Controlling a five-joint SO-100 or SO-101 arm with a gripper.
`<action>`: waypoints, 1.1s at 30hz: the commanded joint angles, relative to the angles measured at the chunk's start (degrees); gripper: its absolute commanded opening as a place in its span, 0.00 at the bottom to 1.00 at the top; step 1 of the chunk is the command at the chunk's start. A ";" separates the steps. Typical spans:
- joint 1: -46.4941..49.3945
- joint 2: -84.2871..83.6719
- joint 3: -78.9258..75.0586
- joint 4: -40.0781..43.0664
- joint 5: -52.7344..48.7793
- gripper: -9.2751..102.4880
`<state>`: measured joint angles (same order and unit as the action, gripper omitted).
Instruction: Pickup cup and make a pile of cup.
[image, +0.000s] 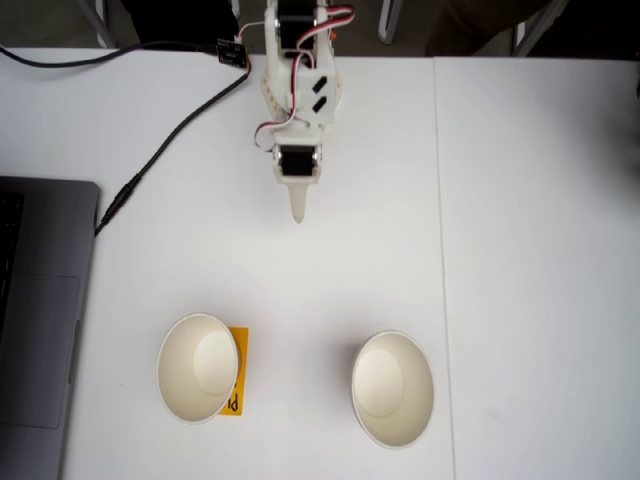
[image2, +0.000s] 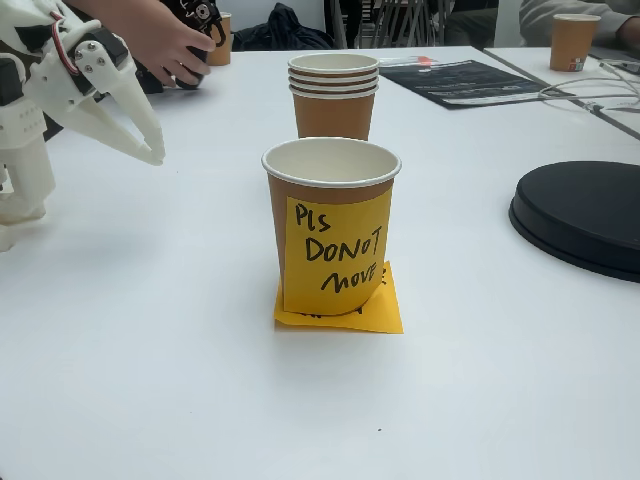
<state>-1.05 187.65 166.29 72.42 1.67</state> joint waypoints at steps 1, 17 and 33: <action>-0.09 0.18 -0.35 0.09 0.09 0.02; -0.09 0.18 -0.35 0.00 0.09 0.02; -0.09 -0.88 -0.70 -0.09 0.26 0.03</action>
<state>-1.05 187.65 166.29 72.42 1.67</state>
